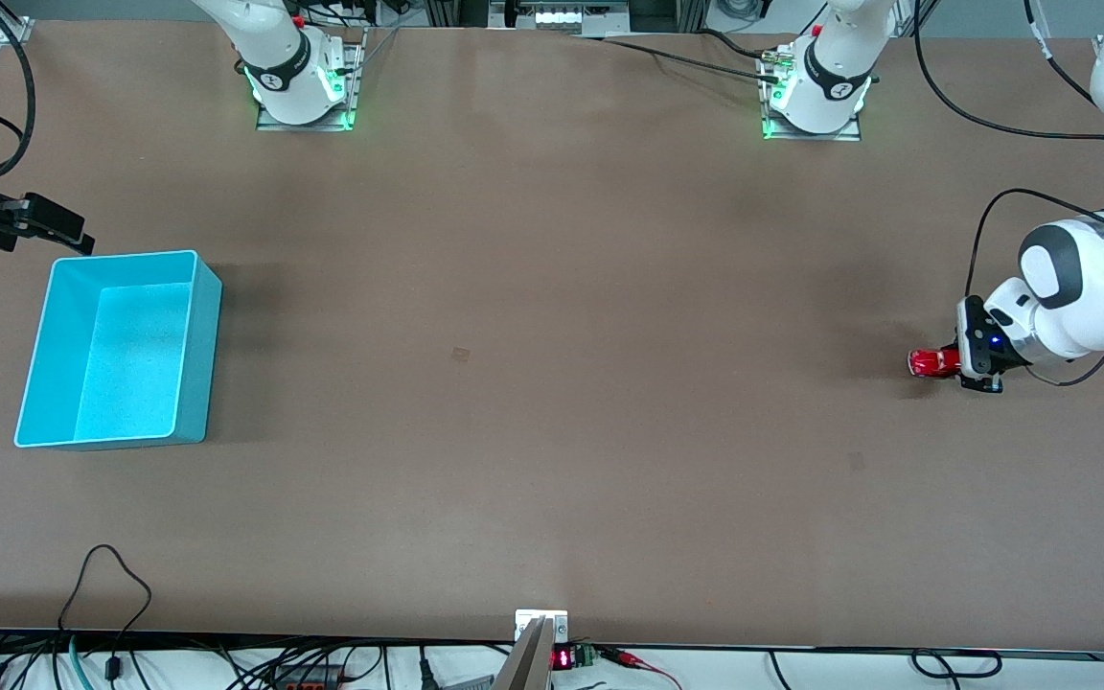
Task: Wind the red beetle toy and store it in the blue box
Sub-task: 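Drag the held car backward along the table with the left gripper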
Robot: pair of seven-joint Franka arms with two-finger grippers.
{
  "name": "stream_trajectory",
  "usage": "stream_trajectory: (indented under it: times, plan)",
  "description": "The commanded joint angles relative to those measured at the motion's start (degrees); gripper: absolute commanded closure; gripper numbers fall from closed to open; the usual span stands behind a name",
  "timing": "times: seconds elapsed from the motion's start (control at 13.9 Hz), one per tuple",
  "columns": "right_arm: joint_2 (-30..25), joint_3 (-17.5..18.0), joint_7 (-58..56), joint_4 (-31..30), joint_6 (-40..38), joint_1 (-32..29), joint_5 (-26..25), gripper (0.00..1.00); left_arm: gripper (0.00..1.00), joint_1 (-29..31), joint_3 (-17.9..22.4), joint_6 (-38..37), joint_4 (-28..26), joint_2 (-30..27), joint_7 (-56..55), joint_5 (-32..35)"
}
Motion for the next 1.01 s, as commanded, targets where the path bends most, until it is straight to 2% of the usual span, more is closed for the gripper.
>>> stream_trajectory:
  times: [0.0, 0.5, 0.58, 0.65, 0.72, 0.94]
  plan:
    - [-0.30, 0.18, 0.53, -0.06, -0.23, -0.49, -0.22, 0.00, 0.88, 1.10, -0.47, -0.14, 1.87, 2.05, 1.67, 0.69]
    - [-0.30, 0.18, 0.62, -0.06, -0.31, -0.49, -0.22, 0.00, 0.85, 1.19, -0.12, -0.32, 1.96, 1.87, 1.67, 0.69]
    - [-0.30, 0.18, 0.62, -0.06, -0.31, -0.49, -0.22, 0.00, 0.76, 1.10, -0.21, -0.49, 1.96, 1.70, 1.84, 0.69]
    - [-0.30, 0.18, 0.62, -0.06, -0.31, -0.49, -0.22, 0.00, 0.43, 1.19, -0.30, -0.49, 2.13, 1.61, 2.71, 0.69]
    - [-0.30, 0.18, 0.62, -0.06, -0.31, -0.49, -0.22, 0.00, 0.00, 1.19, -0.65, -0.58, 2.57, 1.52, 5.07, 0.34]
    - [-0.30, 0.18, 0.62, -0.06, -0.31, -0.49, -0.13, 0.00, 0.00, 1.01, -1.09, -1.19, 3.72, 0.38, 4.83, -0.19]
